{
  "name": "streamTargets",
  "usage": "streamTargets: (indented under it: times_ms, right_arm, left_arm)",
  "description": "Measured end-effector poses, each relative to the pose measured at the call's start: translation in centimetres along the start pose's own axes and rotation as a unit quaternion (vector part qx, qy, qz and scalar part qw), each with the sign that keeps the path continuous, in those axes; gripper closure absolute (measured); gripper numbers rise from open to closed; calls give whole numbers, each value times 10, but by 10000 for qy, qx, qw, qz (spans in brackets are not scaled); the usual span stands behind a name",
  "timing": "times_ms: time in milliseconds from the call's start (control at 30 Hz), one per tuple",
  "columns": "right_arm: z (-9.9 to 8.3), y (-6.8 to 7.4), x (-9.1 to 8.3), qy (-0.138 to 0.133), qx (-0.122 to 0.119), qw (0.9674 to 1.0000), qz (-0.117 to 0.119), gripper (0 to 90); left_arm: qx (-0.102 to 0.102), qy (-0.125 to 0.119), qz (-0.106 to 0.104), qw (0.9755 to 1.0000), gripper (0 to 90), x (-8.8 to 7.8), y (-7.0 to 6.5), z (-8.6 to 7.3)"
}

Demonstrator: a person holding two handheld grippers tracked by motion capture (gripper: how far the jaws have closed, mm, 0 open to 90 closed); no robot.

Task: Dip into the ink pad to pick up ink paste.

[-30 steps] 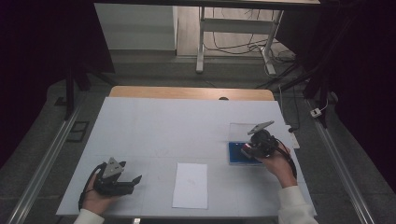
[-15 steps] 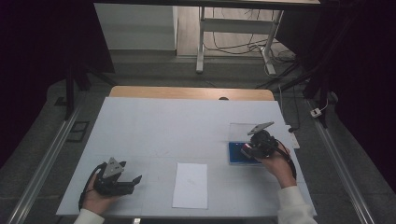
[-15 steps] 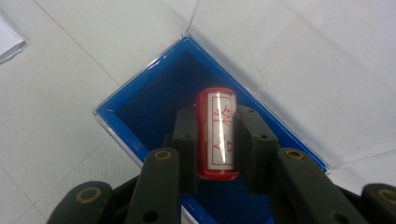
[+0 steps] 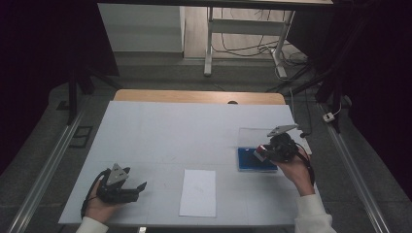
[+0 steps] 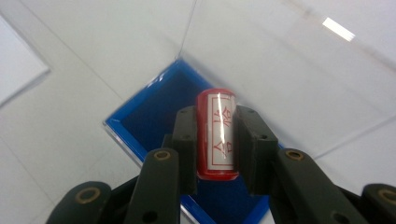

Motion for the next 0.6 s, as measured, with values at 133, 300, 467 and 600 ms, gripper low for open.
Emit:
streamTargets:
  times_ms: [133,300,467,600]
  right_arm:
    - [3,3,-7,-137,40,9999,38,700]
    - [3,3,-7,-168,21,9998,61,700]
    - [4,3,-9,-244,-2,9997,43,699]
    - [7,6,-11,-344,-23,9994,57,699]
  left_arm:
    - [-11,-14,-3,10000,192,-1,0,0]
    - [-29,-16,9,10000,192,-1,1,0]
    - [-25,-15,-6,10000,192,-1,1,0]
    - [-18,-7,1,10000,192,-1,1,0]
Point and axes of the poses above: each handheld gripper's, and its own axes: x roughly forward along the jaws, z roughly out of its top, y roughly to its left, the point moved 10 cm from there along x, roughly forward along the jaws, and after that the axes turned 13 degrees about z, right-handed, at the moved point
